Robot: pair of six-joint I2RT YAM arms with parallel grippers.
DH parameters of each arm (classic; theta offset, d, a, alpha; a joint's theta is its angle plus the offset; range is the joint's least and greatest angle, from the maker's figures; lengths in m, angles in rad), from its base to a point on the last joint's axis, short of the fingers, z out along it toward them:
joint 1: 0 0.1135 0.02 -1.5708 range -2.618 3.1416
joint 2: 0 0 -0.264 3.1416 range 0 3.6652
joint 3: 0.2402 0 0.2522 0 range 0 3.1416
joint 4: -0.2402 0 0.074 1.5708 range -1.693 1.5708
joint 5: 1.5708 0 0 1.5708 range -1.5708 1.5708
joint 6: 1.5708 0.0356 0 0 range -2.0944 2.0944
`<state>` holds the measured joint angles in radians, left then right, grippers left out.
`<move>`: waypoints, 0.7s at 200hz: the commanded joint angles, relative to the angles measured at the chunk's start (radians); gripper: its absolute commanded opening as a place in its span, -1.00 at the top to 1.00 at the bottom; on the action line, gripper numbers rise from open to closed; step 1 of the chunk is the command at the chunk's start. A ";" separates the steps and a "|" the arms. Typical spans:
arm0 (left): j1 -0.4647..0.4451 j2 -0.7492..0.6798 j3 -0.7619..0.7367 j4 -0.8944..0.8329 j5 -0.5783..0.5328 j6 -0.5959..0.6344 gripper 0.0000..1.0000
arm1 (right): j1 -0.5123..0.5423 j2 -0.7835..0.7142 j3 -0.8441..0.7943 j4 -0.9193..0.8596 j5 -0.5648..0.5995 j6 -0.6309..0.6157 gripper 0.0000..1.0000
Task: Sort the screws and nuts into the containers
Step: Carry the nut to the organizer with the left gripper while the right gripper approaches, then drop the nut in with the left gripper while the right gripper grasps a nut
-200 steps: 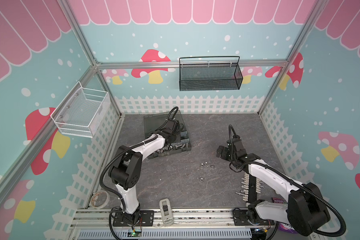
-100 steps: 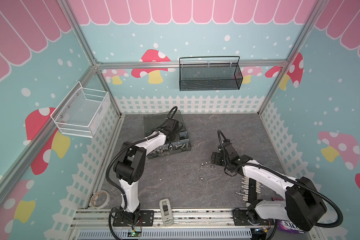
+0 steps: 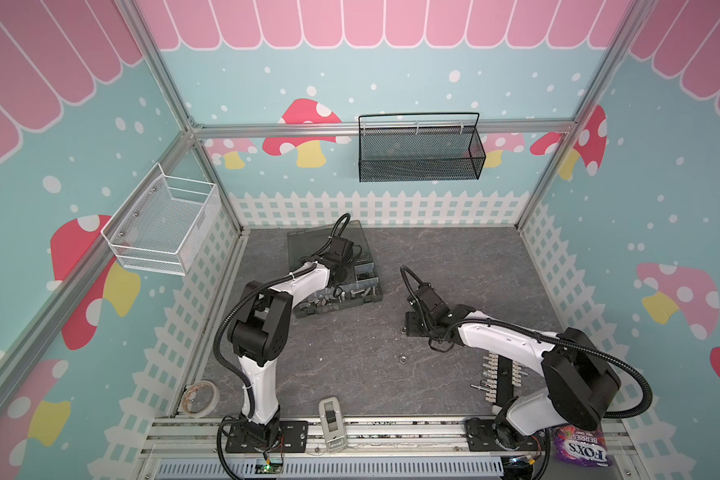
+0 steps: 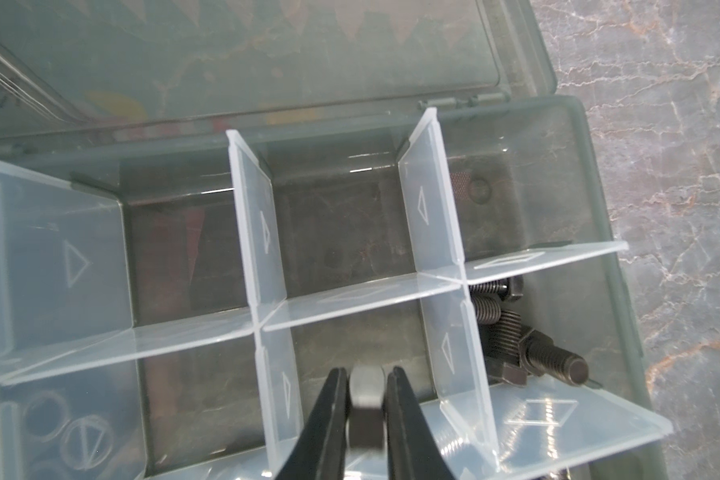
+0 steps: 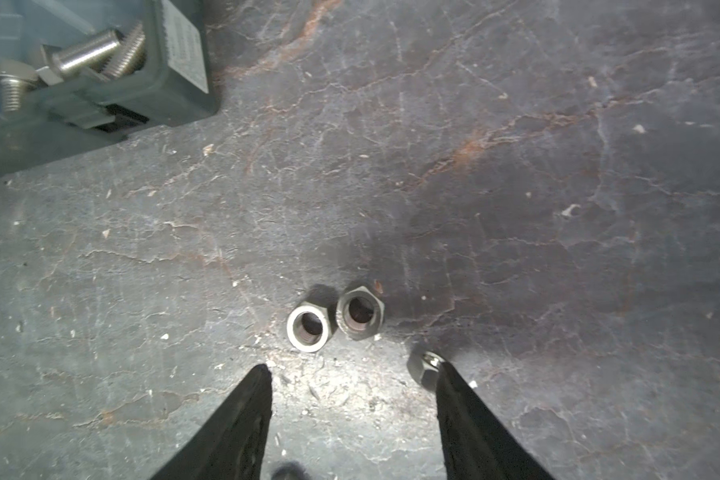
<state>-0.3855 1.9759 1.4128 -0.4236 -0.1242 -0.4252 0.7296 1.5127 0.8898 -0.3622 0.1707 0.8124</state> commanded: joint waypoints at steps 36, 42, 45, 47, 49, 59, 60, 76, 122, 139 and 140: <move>0.006 -0.016 0.014 -0.003 -0.014 -0.018 0.49 | 0.056 0.078 0.059 -0.035 -0.042 0.021 -0.18; 0.006 -0.025 0.009 -0.002 -0.014 -0.020 0.49 | 0.061 0.083 0.061 -0.035 -0.045 0.023 -0.17; 0.006 -0.029 0.008 -0.002 -0.014 -0.020 0.48 | 0.063 0.087 0.062 -0.036 -0.049 0.025 -0.17; 0.006 -0.033 0.005 -0.001 -0.014 -0.020 0.48 | 0.065 0.089 0.063 -0.036 -0.050 0.026 -0.17; 0.006 -0.035 0.003 0.000 -0.014 -0.020 0.48 | 0.067 0.091 0.064 -0.036 -0.051 0.027 -0.16; 0.006 -0.055 -0.006 0.003 -0.013 -0.021 0.45 | 0.075 0.098 0.066 -0.036 -0.058 0.031 -0.15; 0.005 -0.057 -0.008 0.003 -0.013 -0.022 0.45 | 0.075 0.100 0.067 -0.037 -0.058 0.031 -0.15; 0.005 -0.094 -0.030 0.009 -0.012 -0.024 0.38 | 0.082 0.110 0.066 -0.037 -0.067 0.038 -0.13; 0.004 -0.197 -0.116 0.027 -0.010 -0.024 -0.07 | 0.085 0.137 0.060 -0.039 -0.072 0.051 -0.09; 0.002 -0.237 -0.153 0.031 -0.012 -0.027 -0.29 | 0.085 0.151 0.061 -0.038 -0.066 0.051 -0.08; 0.002 -0.240 -0.155 0.030 -0.010 -0.027 -0.30 | 0.085 0.151 0.061 -0.039 -0.064 0.051 -0.08</move>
<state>-0.3855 1.7916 1.3083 -0.4019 -0.1242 -0.4404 0.8070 1.6356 0.9348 -0.3820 0.1009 0.8402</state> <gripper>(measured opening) 0.592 0.544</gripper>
